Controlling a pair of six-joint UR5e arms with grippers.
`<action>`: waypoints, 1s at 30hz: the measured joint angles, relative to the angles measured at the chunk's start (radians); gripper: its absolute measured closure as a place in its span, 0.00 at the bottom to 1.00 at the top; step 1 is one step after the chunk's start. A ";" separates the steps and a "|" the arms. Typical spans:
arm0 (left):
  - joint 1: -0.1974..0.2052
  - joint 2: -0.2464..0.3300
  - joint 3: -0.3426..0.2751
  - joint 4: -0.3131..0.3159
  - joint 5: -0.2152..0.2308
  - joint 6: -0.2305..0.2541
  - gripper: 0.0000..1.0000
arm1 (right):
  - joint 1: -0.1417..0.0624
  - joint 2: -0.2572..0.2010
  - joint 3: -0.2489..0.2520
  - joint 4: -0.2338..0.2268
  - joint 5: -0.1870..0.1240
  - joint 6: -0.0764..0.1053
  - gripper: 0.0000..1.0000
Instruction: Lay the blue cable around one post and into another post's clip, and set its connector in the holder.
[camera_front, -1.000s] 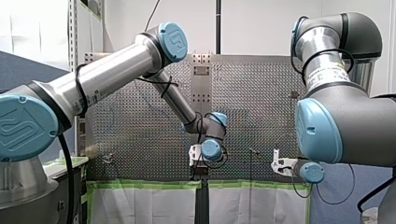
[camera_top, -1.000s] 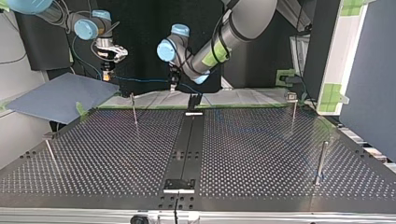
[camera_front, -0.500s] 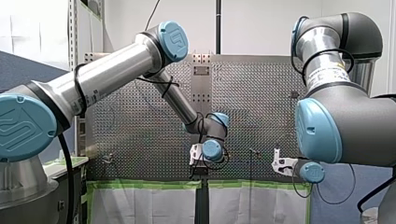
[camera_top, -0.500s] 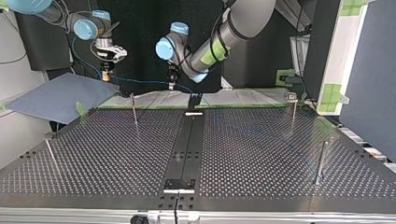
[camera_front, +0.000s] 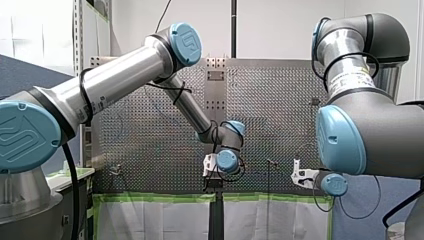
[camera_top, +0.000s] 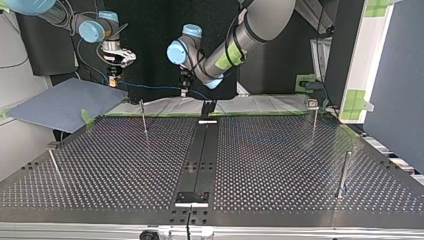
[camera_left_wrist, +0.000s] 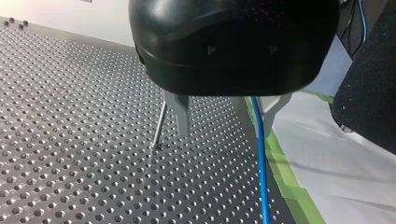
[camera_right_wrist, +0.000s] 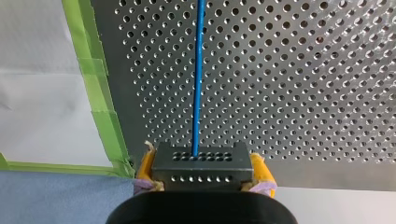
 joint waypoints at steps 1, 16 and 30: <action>0.000 0.000 0.000 0.001 0.000 0.000 0.39 | 0.000 0.000 0.000 0.000 0.000 0.000 1.00; -0.001 0.000 -0.001 0.002 0.001 -0.001 0.83 | 0.000 0.000 0.000 0.001 0.003 -0.002 1.00; -0.005 0.000 -0.001 0.031 -0.002 0.003 0.93 | 0.003 0.000 0.000 0.002 0.008 -0.004 1.00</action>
